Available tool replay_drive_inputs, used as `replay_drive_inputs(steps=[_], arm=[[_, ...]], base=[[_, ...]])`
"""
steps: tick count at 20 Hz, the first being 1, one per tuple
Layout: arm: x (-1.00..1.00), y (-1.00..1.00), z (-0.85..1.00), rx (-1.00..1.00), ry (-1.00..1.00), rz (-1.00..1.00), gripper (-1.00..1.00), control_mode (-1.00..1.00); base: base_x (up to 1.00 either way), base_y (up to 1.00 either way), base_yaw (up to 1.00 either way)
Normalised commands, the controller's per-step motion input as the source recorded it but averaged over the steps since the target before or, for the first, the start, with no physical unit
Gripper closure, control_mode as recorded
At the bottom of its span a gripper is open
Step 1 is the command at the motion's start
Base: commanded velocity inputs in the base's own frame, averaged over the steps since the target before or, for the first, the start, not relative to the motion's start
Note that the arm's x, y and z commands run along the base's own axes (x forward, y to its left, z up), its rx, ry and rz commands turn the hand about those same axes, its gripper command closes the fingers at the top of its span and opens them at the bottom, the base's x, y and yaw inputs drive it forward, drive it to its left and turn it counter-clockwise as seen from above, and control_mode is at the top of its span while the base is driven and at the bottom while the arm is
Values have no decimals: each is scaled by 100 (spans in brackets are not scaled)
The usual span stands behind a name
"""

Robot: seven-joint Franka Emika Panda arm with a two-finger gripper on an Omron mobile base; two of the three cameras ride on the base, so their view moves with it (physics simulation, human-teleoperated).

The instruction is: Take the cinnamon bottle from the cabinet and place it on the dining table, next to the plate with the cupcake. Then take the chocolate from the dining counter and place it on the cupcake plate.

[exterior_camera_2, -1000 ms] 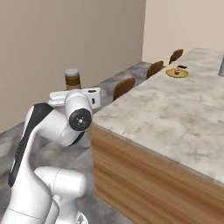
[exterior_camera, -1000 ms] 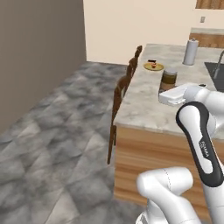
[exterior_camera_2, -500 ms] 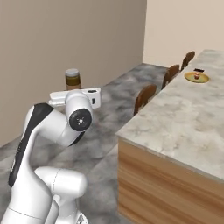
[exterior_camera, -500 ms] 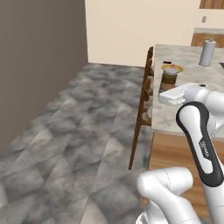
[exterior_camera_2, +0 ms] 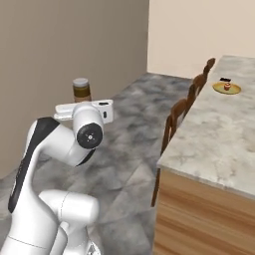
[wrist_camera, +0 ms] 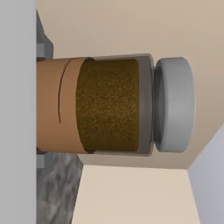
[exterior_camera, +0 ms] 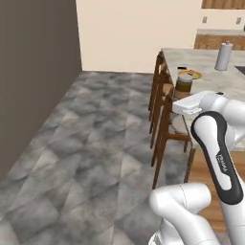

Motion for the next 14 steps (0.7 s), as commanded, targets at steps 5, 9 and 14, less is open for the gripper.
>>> replay_drive_inputs(steps=[5, 9, 14], arm=[[0, 0, 0, 0, 0, 0, 100, 100], [0, 0, 0, 0, 0, 0, 100, 100], [0, 0, 0, 0, 0, 0, 100, 100]], base=[[63, 52, -32], [67, 47, -35], [68, 46, -35]])
